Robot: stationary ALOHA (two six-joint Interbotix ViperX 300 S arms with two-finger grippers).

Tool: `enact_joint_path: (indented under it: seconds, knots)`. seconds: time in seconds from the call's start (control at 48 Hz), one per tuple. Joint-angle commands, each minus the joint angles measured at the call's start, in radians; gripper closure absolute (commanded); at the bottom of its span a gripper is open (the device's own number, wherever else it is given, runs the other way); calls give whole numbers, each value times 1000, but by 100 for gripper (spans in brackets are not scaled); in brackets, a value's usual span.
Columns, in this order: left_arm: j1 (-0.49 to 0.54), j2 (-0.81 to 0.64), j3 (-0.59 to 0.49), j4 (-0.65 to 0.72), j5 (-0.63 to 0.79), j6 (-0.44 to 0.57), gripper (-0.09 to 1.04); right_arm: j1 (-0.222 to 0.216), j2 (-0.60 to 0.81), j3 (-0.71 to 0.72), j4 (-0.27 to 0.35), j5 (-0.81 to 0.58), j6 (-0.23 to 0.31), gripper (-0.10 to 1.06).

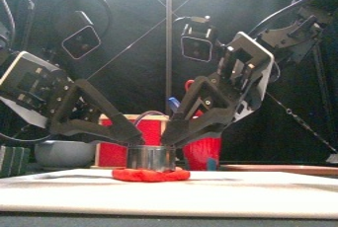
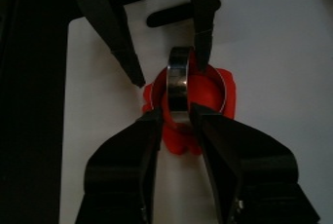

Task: Get the cutter from the drawer then cut the dough then place the extra dough in the bowl
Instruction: Cut the dough

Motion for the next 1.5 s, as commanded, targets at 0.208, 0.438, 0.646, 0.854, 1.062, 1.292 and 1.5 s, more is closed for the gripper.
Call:
enact_joint_path:
  seconds: [0.208, 0.438, 0.646, 0.854, 1.062, 1.292, 1.5]
  knots:
    - [6, -100, 20, -8, -3, 71, 8, -28, -41, -11, -32, 14, 3, 20]
    - [8, -94, 23, -18, 18, 66, 9, -44, -41, -46, -60, 15, 5, 20]
    - [8, -91, 26, -60, 98, 66, 9, -69, -46, -66, -74, 20, 3, 20]
    - [5, -87, 20, -63, 112, 66, 11, -86, -49, -71, -86, 20, 3, 20]
    - [2, -77, 12, -61, 112, 66, 26, -86, -49, -72, -97, 20, 5, 21]
    - [2, -55, -6, -58, 112, 67, 36, -92, -46, -80, -98, 20, 2, 21]
    - [2, -35, -20, -58, 112, 66, 37, -92, -43, -80, -118, 28, 9, 22]
